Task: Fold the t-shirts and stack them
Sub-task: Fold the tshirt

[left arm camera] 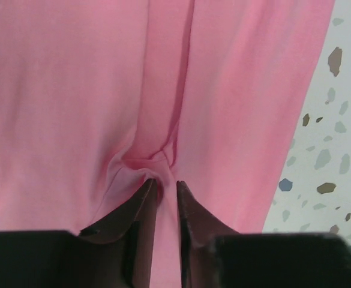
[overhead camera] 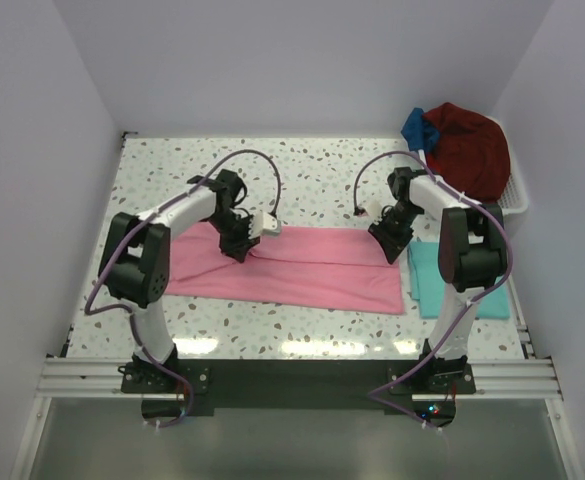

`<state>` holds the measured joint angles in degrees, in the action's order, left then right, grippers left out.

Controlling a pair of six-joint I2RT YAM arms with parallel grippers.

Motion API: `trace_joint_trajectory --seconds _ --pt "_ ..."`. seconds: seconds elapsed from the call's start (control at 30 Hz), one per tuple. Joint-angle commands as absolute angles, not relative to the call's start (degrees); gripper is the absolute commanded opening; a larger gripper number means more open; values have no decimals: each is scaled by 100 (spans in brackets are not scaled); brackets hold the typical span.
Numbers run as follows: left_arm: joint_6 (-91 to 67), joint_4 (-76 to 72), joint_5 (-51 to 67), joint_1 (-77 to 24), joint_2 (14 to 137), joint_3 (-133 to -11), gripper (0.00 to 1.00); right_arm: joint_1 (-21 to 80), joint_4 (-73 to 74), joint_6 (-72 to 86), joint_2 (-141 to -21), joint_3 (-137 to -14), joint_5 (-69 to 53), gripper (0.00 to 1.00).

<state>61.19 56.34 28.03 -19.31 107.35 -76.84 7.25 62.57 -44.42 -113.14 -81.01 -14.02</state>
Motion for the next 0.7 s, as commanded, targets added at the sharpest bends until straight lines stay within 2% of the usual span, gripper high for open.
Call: trace_joint_trajectory --seconds 0.0,0.1,0.2,0.33,0.47,0.6,0.67 --pt "6258 5555 2900 -2030 10494 -7594 28 747 6328 -4509 -11338 -8271 -1327 20" --pt "6109 5537 2988 -1987 10266 -7594 41 747 6363 -4509 -11338 -8288 -1336 21" --pt "5723 5476 3339 -1681 9906 -7655 44 756 6398 -4483 -11277 -8341 -1423 21" --pt "4523 4829 3831 -1012 9440 -7489 44 773 6486 -4369 -11206 -8595 -1564 21" --pt "4036 4441 3543 -835 9159 -7041 42 852 6530 -4245 -11224 -8841 -1600 21" --pt "3525 4008 3244 -835 9307 -6654 31 958 6469 -4140 -11346 -8938 -1547 20" --pt "3226 3815 3147 -835 9543 -6610 30 1002 6407 -4105 -11399 -8903 -1451 20"
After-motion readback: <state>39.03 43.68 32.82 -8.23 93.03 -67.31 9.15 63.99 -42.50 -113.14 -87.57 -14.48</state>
